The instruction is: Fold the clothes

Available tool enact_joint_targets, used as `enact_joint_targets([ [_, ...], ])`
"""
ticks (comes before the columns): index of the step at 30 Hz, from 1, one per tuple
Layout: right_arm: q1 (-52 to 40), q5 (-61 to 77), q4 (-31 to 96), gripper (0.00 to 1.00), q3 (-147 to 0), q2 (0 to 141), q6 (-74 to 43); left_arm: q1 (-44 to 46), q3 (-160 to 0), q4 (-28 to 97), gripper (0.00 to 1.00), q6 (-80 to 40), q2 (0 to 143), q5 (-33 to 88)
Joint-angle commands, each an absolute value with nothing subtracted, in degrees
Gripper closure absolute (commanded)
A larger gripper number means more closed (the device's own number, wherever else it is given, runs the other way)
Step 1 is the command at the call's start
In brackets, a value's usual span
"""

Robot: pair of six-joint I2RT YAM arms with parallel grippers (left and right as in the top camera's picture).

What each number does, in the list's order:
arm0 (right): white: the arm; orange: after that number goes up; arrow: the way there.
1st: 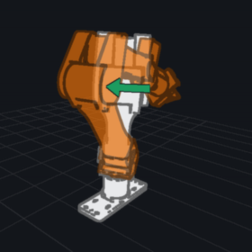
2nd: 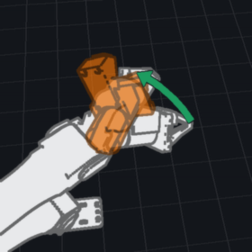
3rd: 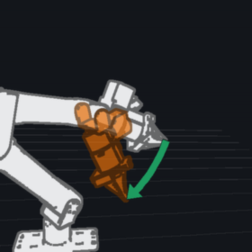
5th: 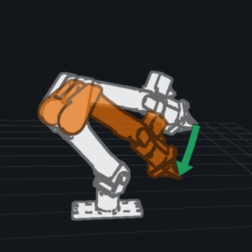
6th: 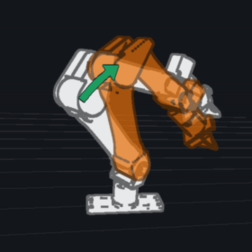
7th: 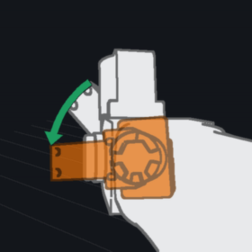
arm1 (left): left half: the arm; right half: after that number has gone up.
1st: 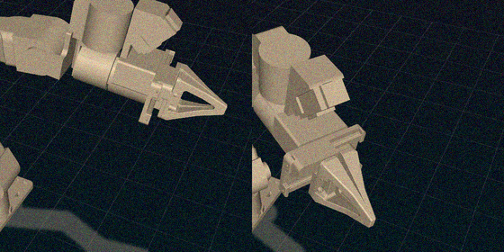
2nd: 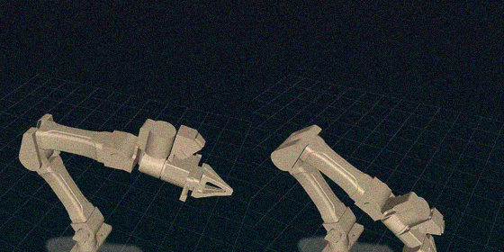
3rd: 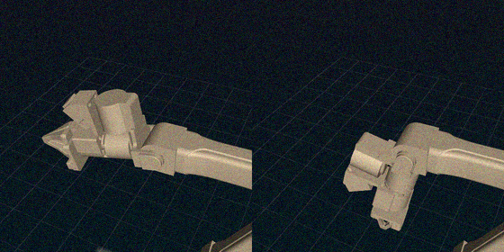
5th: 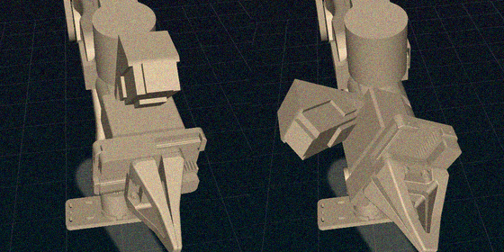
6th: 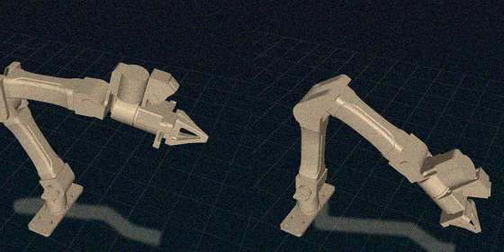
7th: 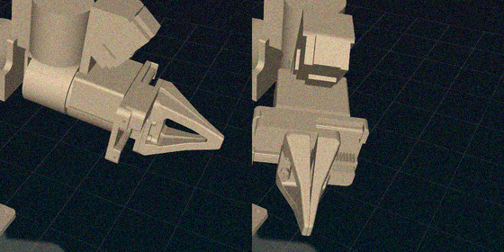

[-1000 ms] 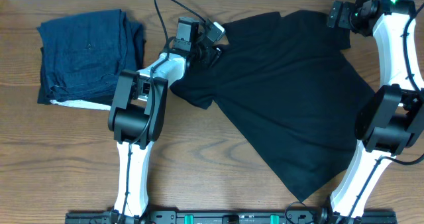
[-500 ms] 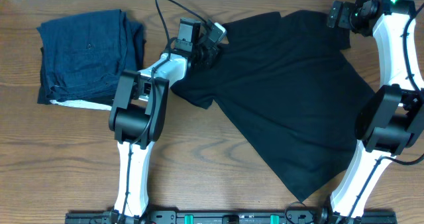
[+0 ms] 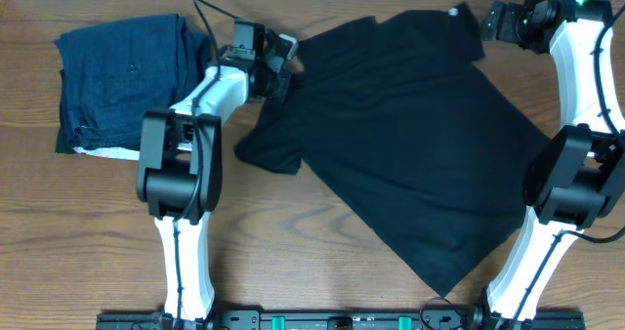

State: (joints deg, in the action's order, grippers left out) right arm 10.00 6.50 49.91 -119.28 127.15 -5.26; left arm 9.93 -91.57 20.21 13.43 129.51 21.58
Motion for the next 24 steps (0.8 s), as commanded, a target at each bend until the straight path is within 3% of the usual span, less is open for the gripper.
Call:
enact_joint_targets([
  [1, 10.1, 6.7, 50.0, 0.01, -119.2, 127.4, -5.5, 9.6, -89.8, 26.8, 0.94, 12.7, 128.8, 13.0],
  [10, 10.1, 6.7, 50.0, 0.01, -119.2, 127.4, -5.5, 8.8, -89.5, 39.0, 0.94, 3.5, 125.7, 12.3],
  [24, 10.1, 6.7, 50.0, 0.01, -119.2, 127.4, -5.5, 5.3, -84.5, 41.4, 0.94, 1.2, 125.7, 12.3],
])
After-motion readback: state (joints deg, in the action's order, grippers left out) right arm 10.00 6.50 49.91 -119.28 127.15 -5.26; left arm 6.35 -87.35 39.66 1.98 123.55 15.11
